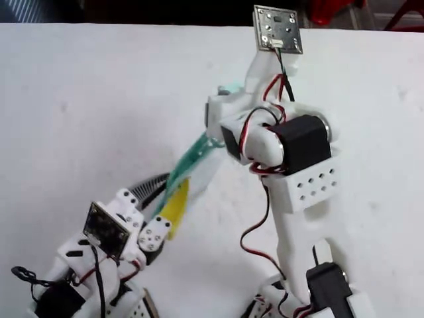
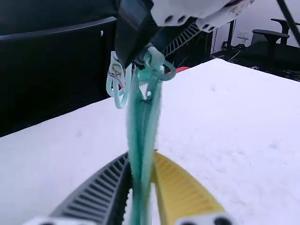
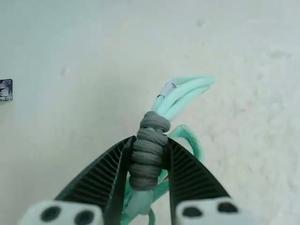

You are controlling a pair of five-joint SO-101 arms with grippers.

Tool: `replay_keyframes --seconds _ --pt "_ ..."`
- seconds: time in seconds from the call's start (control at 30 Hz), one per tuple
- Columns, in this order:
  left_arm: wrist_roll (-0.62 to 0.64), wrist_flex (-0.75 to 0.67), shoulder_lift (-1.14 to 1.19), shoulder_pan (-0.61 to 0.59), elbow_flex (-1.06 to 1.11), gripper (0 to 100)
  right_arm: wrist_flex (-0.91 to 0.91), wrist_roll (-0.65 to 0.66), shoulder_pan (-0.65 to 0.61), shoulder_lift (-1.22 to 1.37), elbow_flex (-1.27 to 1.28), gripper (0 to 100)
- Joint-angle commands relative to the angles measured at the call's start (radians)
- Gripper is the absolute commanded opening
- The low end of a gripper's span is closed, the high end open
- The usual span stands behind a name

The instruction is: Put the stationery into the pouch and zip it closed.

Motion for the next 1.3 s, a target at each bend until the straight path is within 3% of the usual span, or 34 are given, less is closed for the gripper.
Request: replay_keyframes --seconds 0.0,0.13,0.7,0.9,1.27 --pt "-0.075 -0.048 0.008 0.076 0.012 2 -0.001 0.015 -0.004 -0.031 -0.006 1.7" --pt "-0.081 -0.075 0.008 0.14 0.075 2 -0.03 0.021 0.008 -0.033 -0.011 1.8" --pt "-0.083 -0.049 0.008 0.137 0.066 2 -0.125 0.052 0.202 -0.031 -0.002 1.8" --pt "-0.081 -0.057 0.008 0.048 0.064 2 -0.122 0.101 0.286 -0.025 0.006 1.8" --pt "-0.081 -0.051 0.008 0.041 0.063 2 -0.28 0.115 0.392 -0.031 0.198 1.8"
